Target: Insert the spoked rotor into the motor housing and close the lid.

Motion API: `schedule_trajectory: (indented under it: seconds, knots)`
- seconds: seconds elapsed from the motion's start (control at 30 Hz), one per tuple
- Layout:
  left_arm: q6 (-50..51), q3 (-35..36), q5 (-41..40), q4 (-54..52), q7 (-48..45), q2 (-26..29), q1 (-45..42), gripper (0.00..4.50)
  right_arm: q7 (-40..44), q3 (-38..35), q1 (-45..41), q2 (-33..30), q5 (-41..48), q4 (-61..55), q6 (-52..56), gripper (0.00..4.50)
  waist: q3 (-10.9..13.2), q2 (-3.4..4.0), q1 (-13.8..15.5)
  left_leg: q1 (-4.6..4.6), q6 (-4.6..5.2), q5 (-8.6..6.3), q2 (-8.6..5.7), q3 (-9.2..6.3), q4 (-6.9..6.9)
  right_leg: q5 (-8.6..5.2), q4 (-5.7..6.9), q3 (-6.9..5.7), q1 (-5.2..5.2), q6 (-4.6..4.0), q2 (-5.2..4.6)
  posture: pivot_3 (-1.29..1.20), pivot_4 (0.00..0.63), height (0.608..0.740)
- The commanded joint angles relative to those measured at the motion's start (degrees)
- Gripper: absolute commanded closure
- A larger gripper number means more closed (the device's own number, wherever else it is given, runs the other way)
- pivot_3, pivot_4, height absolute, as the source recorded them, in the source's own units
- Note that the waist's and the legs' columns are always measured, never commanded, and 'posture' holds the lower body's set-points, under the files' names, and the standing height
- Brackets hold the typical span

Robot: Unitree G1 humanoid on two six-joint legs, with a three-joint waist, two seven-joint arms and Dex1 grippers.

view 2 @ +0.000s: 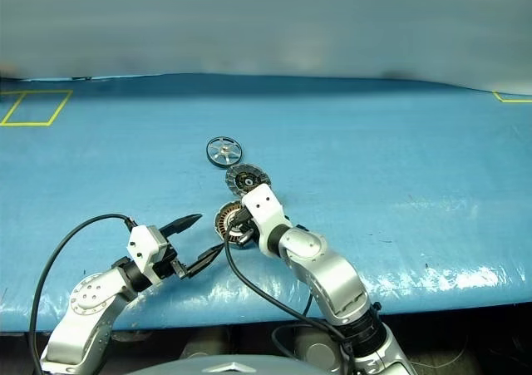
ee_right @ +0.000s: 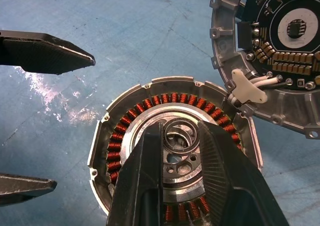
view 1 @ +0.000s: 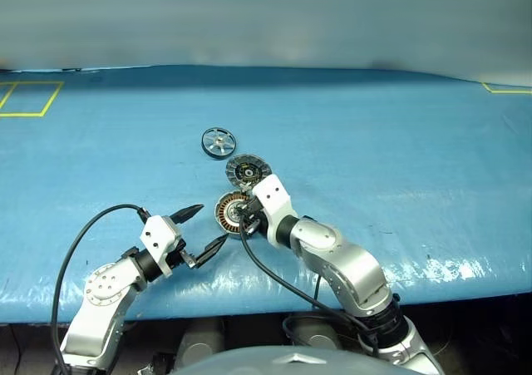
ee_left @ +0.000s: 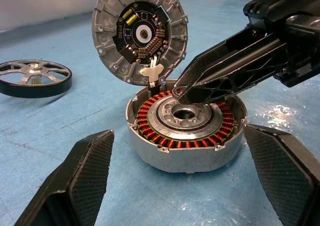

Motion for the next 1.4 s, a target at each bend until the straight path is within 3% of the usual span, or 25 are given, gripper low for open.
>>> schedule_trajectory:
  seconds: [0.03,0.9,1.27,1.37,1.4]
  knots:
    - [-0.7,0.2,-0.2,-0.6,0.2,-0.1,0.0,0.00,0.1,0.4,0.3,1.0,0.1,-0.2,-1.4,3.83,0.0,0.00,0.0,0.00,0.00,0.00,0.00,0.00,0.00,0.00,0.00,0.00,0.00,0.00,0.00,0.00,0.150,0.740]
    - [-0.7,0.0,0.1,-0.6,0.6,-0.4,0.3,0.00,-1.0,0.2,1.3,2.1,-1.2,1.8,-1.7,3.83,0.0,0.00,0.0,0.00,0.00,0.00,0.00,0.00,0.00,-0.01,0.00,0.00,0.00,0.00,0.00,0.00,0.150,0.740]
    - [-0.6,0.1,0.1,-0.5,0.3,-0.1,0.1,0.00,0.5,-0.9,1.6,1.2,1.4,-5.4,1.0,0.23,0.0,0.01,0.0,0.00,-0.01,0.00,-0.01,0.00,0.02,-0.02,0.00,0.01,0.01,-0.01,-0.01,0.00,0.150,0.740]
    - [-0.6,0.0,0.1,-0.3,0.2,-0.1,0.0,0.00,0.7,-2.1,1.7,1.6,3.3,-8.6,3.1,0.23,0.0,0.00,0.0,-0.02,0.00,0.00,0.00,-0.01,-0.02,0.00,-0.01,0.00,-0.02,0.01,0.00,0.00,0.150,0.740]
    - [-0.6,0.0,0.1,-0.3,0.2,-0.2,-0.1,0.00,0.4,-2.4,1.7,1.8,3.5,-9.1,3.8,0.52,0.0,0.00,-0.1,-0.01,-0.01,0.00,0.00,-0.02,-0.04,0.00,-0.01,-0.01,-0.02,0.02,0.00,0.00,0.150,0.740]
